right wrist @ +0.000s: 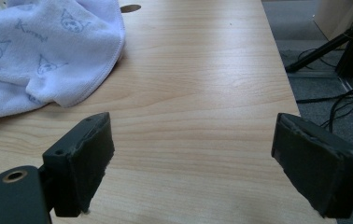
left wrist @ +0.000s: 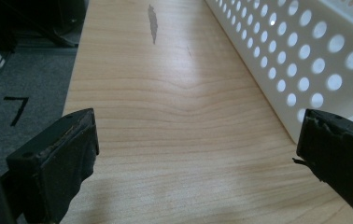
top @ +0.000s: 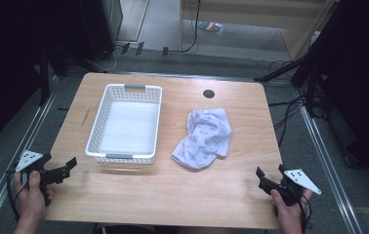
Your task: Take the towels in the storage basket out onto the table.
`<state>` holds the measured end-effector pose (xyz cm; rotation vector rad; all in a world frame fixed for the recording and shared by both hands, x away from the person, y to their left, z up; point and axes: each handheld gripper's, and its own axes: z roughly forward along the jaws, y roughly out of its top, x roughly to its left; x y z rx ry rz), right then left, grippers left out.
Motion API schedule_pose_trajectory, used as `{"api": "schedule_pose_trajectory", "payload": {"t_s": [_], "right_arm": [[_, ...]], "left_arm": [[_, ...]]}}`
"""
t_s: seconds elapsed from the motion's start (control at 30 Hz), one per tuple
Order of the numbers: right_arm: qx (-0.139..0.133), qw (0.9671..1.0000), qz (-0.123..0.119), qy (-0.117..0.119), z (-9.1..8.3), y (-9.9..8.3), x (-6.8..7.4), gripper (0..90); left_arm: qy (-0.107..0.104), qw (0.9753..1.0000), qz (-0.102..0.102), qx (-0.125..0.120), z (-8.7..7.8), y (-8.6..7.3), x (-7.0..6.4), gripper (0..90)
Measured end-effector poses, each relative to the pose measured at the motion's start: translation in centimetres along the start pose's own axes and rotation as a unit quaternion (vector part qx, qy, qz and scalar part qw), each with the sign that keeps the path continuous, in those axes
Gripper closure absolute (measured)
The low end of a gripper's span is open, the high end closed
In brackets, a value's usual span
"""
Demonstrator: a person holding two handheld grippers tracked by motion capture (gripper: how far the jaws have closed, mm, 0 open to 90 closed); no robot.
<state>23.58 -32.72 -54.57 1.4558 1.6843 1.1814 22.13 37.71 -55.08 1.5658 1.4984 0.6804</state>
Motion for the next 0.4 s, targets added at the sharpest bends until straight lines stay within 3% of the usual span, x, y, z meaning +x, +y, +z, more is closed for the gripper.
{"api": "schedule_pose_trajectory", "payload": {"t_s": [0.17,0.4], "right_arm": [[-0.001,1.0000,0.003,0.002,-0.04,0.00,-0.04,13.2],[-0.002,1.0000,0.004,0.002,-0.06,0.00,-0.05,13.2]], "left_arm": [[0.007,0.9998,0.018,0.009,0.18,-0.07,-0.45,0.6],[0.008,0.9998,0.015,0.010,0.27,-0.03,-0.39,0.6]]}}
